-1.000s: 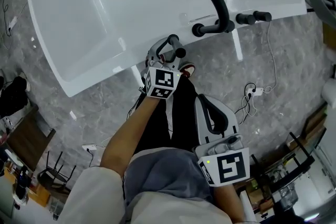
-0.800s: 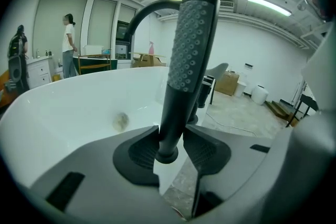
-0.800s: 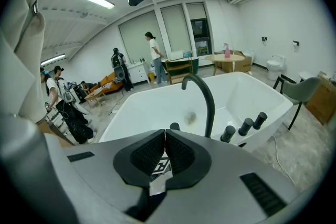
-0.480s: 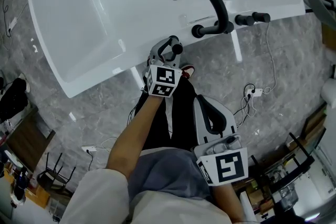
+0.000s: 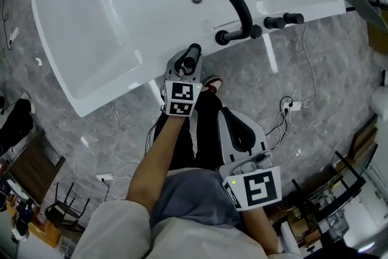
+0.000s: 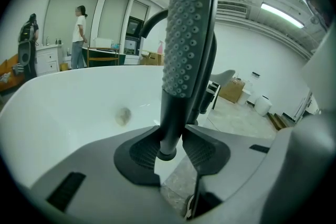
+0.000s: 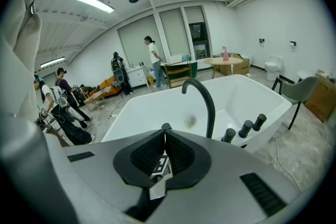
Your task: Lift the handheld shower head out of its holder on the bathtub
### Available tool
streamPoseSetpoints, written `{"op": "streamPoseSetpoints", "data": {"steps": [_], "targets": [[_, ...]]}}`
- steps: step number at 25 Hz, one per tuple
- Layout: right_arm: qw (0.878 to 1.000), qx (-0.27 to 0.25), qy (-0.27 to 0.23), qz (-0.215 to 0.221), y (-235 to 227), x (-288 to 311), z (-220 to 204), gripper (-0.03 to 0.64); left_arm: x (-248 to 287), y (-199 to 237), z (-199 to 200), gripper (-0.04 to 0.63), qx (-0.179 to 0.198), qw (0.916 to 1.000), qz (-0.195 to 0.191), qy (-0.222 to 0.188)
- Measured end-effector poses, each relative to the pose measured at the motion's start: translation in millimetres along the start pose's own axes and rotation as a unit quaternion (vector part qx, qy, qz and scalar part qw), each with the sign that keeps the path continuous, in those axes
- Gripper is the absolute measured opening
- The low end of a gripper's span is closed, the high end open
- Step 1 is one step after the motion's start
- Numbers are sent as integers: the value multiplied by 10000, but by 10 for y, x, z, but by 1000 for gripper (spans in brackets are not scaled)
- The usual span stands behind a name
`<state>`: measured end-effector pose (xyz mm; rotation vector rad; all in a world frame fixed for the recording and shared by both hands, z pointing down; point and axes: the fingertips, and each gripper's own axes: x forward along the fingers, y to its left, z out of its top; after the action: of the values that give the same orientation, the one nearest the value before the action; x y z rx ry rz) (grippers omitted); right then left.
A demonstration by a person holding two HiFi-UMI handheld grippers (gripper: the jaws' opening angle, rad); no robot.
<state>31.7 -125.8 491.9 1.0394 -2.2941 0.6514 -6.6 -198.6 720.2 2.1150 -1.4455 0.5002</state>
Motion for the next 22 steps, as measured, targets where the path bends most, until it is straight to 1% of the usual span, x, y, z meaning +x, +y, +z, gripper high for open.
{"op": "streamPoseSetpoints", "data": {"steps": [5, 22], "targets": [[9999, 27, -100, -21, 17, -13, 31, 20, -87, 13, 70, 138, -108, 9999, -72, -45], [9995, -112, -297, 71, 245, -168, 113, 20, -471, -11, 234, 138, -86, 9998, -133, -141]]}}
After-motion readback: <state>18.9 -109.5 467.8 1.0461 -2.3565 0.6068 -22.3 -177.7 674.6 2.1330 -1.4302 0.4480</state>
